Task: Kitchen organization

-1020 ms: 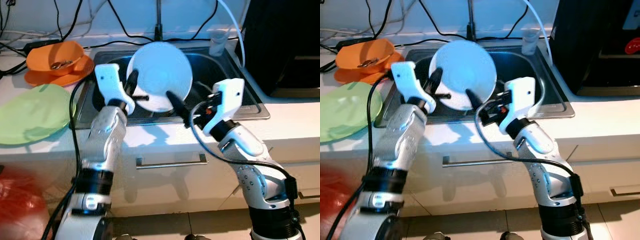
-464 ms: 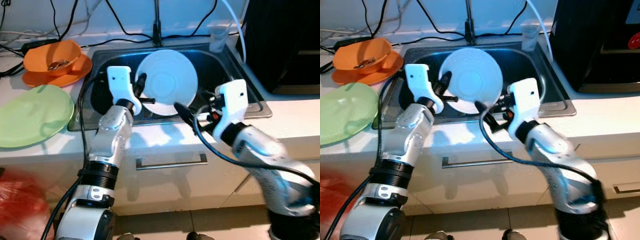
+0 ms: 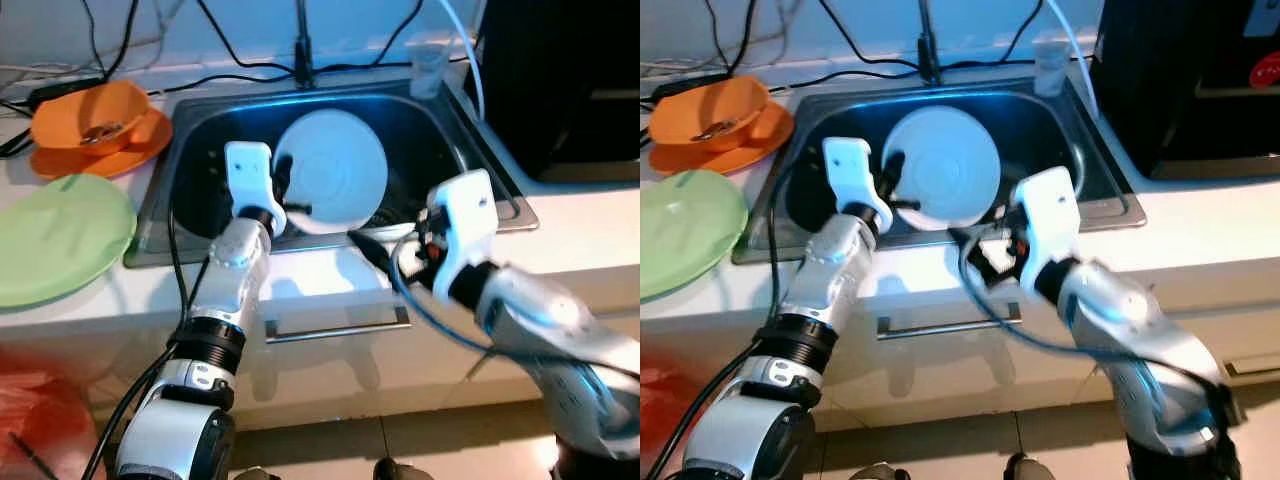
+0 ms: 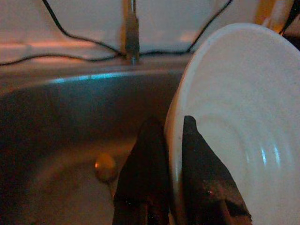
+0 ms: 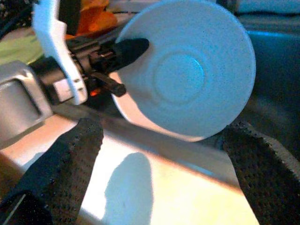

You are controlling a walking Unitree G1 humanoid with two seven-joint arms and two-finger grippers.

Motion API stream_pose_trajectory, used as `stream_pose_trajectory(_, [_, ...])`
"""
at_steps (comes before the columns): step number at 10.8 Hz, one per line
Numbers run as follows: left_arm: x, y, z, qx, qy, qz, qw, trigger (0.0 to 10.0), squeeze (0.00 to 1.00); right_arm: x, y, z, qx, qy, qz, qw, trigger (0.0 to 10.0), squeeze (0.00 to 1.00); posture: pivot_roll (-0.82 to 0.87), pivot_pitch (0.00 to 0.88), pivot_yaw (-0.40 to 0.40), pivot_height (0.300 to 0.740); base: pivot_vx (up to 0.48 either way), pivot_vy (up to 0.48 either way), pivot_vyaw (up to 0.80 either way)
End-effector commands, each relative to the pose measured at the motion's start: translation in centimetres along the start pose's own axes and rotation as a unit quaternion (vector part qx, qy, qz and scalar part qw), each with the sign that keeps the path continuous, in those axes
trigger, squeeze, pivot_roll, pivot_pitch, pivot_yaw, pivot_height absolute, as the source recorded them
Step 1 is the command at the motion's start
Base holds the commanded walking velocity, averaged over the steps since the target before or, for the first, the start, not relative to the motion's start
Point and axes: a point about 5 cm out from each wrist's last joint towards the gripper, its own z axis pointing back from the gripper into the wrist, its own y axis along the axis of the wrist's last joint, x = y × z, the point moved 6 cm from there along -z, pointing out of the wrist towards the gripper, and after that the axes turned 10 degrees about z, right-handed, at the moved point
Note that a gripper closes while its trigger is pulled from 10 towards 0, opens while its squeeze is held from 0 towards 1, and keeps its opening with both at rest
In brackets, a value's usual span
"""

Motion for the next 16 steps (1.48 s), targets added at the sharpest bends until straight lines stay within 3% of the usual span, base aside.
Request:
stream_pose_trajectory(1, [0.4, 1.6, -0.7, 0.028, -0.004, -0.016, 0.999, 0.0, 0.0, -0.7, 0.1, 0.6, -0.003, 0.013, 0.002, 1.0, 10.0, 0.0, -0.11, 0.138, 0.1, 0.74, 0.0, 0.0, 0.0])
stream_pose_trajectory(3, [-0.4, 2.4, -1.8, 0.027, 0.019, -0.004, 0.999, 0.4, 0.0, -1.4, 0.0, 1.3, -0.011, 0.025, 0.005, 1.0, 10.0, 0.0, -0.12, 0.151, 0.105, 0.74, 0.0, 0.0, 0.0])
stream_pose_trajectory(5, [-0.9, 4.5, -3.3, 0.039, 0.038, 0.004, 0.999, 2.4, 0.0, -1.9, 0.1, 1.6, -0.014, 0.032, 0.005, 0.999, 10.0, 0.0, -0.13, 0.161, 0.108, 0.74, 0.0, 0.0, 0.0])
stream_pose_trajectory(9, [-0.8, 2.1, -3.7, -0.032, 0.043, 0.02, 0.998, 1.7, 0.0, -2.8, 0.4, 2.0, -0.012, 0.045, 0.005, 0.999, 10.0, 0.0, -0.15, 0.178, 0.11, 0.74, 0.0, 0.0, 0.0])
stream_pose_trajectory(11, [-1.9, 0.9, -3.6, -0.073, 0.069, 0.036, 0.994, 1.8, 0.0, -3.3, 0.5, 2.3, -0.013, 0.052, 0.005, 0.999, 10.0, 0.0, -0.17, 0.197, 0.11, 0.74, 0.0, 0.0, 0.0])
stream_pose_trajectory(16, [-4.3, 0.0, -3.1, -0.109, 0.132, 0.061, 0.983, 1.9, 0.0, -3.6, 0.8, 3.2, -0.033, 0.063, 0.032, 0.997, 10.0, 0.0, -0.2, 0.215, 0.102, 0.74, 0.0, 0.0, 0.0])
